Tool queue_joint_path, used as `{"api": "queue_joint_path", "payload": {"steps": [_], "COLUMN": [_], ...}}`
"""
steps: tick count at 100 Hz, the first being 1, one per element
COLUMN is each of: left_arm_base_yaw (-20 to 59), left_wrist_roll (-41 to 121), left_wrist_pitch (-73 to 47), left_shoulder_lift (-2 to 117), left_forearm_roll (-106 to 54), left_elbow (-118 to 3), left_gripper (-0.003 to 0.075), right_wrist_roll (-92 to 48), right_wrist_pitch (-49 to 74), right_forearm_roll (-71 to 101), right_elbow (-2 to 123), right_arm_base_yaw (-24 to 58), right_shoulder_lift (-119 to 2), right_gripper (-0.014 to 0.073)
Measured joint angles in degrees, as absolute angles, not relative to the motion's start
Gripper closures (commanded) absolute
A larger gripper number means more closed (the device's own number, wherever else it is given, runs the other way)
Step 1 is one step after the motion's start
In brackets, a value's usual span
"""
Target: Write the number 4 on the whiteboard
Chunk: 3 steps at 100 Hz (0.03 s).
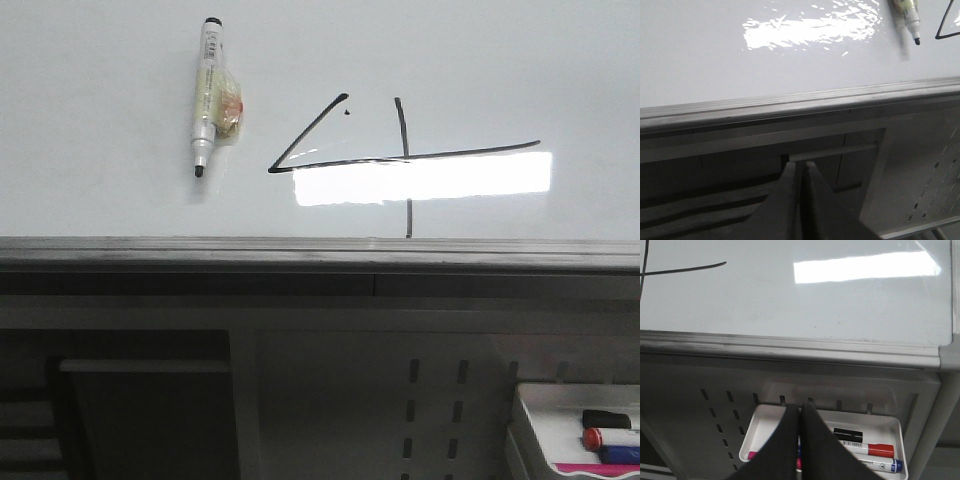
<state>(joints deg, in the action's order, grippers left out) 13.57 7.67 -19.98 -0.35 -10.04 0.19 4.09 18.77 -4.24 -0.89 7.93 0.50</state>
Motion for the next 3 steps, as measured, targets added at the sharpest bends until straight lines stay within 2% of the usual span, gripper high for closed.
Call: {"api": "queue_joint_path", "payload": {"steps": [3], "left_arm_base_yaw": [13.57], "left_wrist_roll": [7.67], "left_wrist_pitch": [-19.98], "left_shoulder_lift": [-0.35], "left_forearm_roll": [-10.04], "left_elbow": [0.19], "left_gripper": [0.0741], "right_wrist_roll": [4.09], "right_wrist_pitch": [18.77], "right_forearm_roll": [-4.24], "right_elbow": [-0.89], "right_arm_base_yaw": [7.93], "right_shoulder_lift": [0.5], "right_gripper": [0.064]}}
